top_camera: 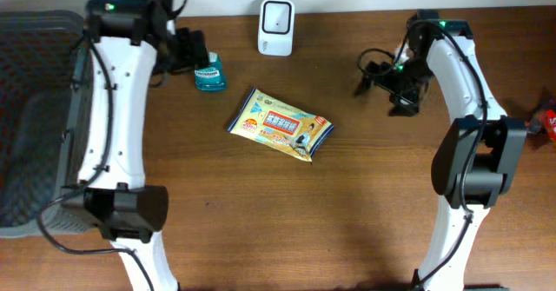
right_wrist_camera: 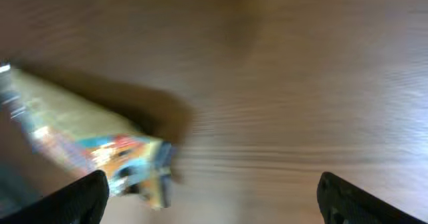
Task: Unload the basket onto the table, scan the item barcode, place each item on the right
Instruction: 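Reach the right gripper to the package and grasp it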
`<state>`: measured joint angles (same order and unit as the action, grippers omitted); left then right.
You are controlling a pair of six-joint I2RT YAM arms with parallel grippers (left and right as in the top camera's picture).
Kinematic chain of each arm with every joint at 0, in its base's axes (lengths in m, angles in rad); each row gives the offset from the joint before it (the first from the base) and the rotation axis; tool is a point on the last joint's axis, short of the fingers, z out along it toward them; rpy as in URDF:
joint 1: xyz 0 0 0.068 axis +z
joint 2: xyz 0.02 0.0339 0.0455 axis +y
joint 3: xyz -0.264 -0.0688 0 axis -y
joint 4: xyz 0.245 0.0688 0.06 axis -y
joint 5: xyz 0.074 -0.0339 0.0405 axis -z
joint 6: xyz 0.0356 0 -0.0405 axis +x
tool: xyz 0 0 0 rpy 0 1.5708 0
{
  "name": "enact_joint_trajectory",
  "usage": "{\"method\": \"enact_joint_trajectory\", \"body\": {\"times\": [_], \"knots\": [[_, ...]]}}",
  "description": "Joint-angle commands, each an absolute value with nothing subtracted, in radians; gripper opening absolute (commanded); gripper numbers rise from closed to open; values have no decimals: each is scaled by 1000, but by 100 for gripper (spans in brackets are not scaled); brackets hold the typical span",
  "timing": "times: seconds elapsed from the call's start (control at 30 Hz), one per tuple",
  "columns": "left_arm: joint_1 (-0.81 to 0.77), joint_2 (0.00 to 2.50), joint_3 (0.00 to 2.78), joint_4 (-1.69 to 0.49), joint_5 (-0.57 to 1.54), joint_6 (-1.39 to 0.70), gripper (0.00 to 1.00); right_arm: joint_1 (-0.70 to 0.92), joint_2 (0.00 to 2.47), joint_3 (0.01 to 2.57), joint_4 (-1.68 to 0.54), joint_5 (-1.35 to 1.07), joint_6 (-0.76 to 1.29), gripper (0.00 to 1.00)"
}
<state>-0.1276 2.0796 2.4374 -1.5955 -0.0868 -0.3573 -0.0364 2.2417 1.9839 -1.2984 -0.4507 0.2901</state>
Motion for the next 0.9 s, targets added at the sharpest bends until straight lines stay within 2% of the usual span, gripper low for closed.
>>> {"method": "enact_joint_trajectory", "body": {"times": [0.0, 0.03, 0.07, 0.13, 0.17, 0.27, 0.37, 0.53, 0.63, 0.7, 0.73, 0.77, 0.8, 0.83, 0.87], "knots": [[-83, 2083, 2355, -1578, -113, -370, 99, 90, 2238, 1999, -1187, -609, 33, 99], [-76, 2083, 2325, -1565, -113, -370, 99, 153, 2238, 1999, -1152, -477, 33, 96], [-74, 2083, 2309, -1551, -113, -370, 99, 210, 2238, 1999, -1117, -360, 33, 85], [-73, 2083, 2284, -1527, -113, -371, 99, 314, 2238, 1999, -1066, -194, -7, 79], [-73, 2083, 2281, -1524, -113, -370, 99, 356, 2238, 1999, -1048, -171, -60, 72], [-73, 2083, 2281, -1523, -114, -370, 99, 482, 2262, 1999, -1031, -153, -244, 61], [-73, 2083, 2281, -1523, -114, -370, 99, 524, 2308, 1999, -1027, -35, -247, 62], [-73, 2083, 2281, -1523, -113, -370, 99, 515, 2380, 1999, -1040, -56, -259, 67], [-73, 2083, 2281, -1523, -114, -370, 99, 517, 2431, 1999, -1044, -51, -258, 66], [-73, 2083, 2281, -1516, -113, -370, 99, 517, 2444, 1999, -1052, -51, -258, 50], [-73, 2083, 2281, -1505, -113, -370, 99, 516, 2445, 1999, -1058, -42, -257, 46], [-73, 2083, 2281, -1500, -114, -370, 99, 516, 2445, 1999, -1063, -32, -257, 47], [-73, 2083, 2281, -1499, -113, -370, 99, 516, 2445, 1999, -1072, -11, -254, 57], [-73, 2083, 2281, -1501, -113, -370, 99, 516, 2445, 1999, -1100, 4, -254, 99], [-73, 2083, 2281, -1501, -113, -370, 99, 517, 2445, 2000, -1124, 5, -254, 99]]}}
